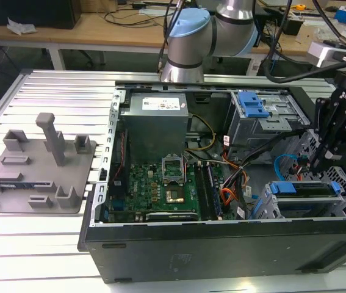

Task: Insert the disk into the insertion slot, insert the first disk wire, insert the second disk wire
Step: 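Insert the first disk wire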

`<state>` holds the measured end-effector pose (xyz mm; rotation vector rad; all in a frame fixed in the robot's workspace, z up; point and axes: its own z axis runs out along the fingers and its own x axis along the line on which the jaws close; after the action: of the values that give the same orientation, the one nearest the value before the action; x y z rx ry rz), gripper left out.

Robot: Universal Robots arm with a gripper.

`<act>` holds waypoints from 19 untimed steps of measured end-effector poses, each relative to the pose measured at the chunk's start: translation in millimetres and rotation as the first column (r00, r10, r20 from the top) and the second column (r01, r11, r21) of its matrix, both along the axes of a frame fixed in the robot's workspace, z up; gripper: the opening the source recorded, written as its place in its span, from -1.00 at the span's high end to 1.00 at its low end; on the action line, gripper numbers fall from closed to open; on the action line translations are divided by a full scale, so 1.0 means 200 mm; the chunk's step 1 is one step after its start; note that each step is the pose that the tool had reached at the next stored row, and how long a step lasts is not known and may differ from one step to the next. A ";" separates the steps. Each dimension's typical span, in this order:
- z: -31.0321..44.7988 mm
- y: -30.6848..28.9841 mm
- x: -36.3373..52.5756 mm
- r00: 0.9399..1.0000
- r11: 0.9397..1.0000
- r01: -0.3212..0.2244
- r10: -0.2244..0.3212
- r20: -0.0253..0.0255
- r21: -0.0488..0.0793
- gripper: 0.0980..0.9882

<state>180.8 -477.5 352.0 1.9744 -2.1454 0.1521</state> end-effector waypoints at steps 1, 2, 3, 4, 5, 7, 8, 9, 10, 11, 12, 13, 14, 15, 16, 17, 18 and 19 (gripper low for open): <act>0.000 -0.009 0.000 1.000 1.000 0.002 -0.002 0.000 0.004 0.86; -0.001 -0.016 0.000 1.000 1.000 0.002 -0.002 0.000 0.008 0.86; -0.001 -0.024 0.001 1.000 1.000 0.003 -0.003 0.000 0.013 0.86; -0.001 -0.030 0.002 1.000 1.000 0.003 -0.003 0.000 0.016 0.86; -0.001 -0.042 0.006 1.000 1.000 0.004 -0.004 0.000 0.021 0.86; -0.002 -0.064 0.018 1.000 0.999 0.004 -0.004 0.000 0.041 0.86; -0.003 -0.068 0.019 1.000 0.999 0.004 -0.004 0.000 0.050 0.86; -0.003 -0.073 0.019 1.000 0.998 0.004 -0.004 0.000 0.063 0.86; -0.003 -0.085 0.019 1.000 0.996 0.004 -0.004 0.000 0.087 0.86; -0.004 -0.092 0.020 1.000 0.995 0.004 -0.004 0.000 0.095 0.86; -0.004 -0.093 0.020 1.000 0.995 0.004 -0.004 0.000 0.096 0.86; -0.003 -0.093 0.019 1.000 0.995 0.004 -0.004 0.000 0.096 0.86; -0.003 -0.093 0.019 1.000 0.995 0.004 -0.004 0.000 0.096 0.86; -0.003 -0.094 0.019 1.000 0.995 0.004 -0.004 0.000 0.096 0.86; -0.003 -0.094 0.019 1.000 0.995 0.004 -0.004 0.000 0.100 0.86; -0.003 -0.097 0.019 1.000 0.993 0.004 -0.004 0.000 0.119 0.86; -0.003 -0.099 0.019 1.000 0.992 0.004 -0.004 0.000 0.127 0.86; -0.003 -0.099 0.019 1.000 0.992 0.004 -0.004 0.000 0.128 0.86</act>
<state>184.7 -497.3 351.3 2.0386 -2.2099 0.0136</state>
